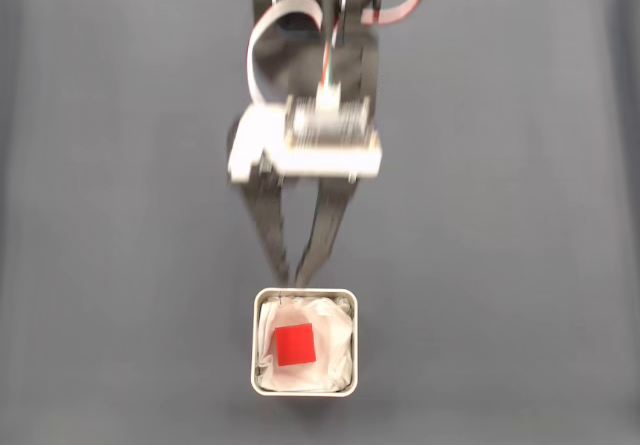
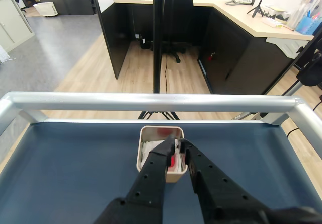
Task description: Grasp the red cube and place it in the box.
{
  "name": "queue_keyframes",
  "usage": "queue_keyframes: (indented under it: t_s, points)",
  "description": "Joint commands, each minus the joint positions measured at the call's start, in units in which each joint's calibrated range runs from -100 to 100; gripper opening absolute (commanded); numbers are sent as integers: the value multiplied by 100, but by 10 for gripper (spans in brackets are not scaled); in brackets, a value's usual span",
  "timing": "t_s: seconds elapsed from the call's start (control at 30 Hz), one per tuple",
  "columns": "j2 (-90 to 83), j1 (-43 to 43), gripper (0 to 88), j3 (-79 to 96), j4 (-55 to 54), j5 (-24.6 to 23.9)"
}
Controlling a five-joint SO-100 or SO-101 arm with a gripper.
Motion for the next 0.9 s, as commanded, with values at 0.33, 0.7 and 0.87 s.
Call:
queue_keyframes:
  t_s: [0.33, 0.7, 0.87]
  points:
    - [-5197, -100, 0, 6188, 377, 107]
    - [-6843, -22, 0, 7739, 2762, -117]
    - [-6887, -50, 0, 7739, 3287, -215]
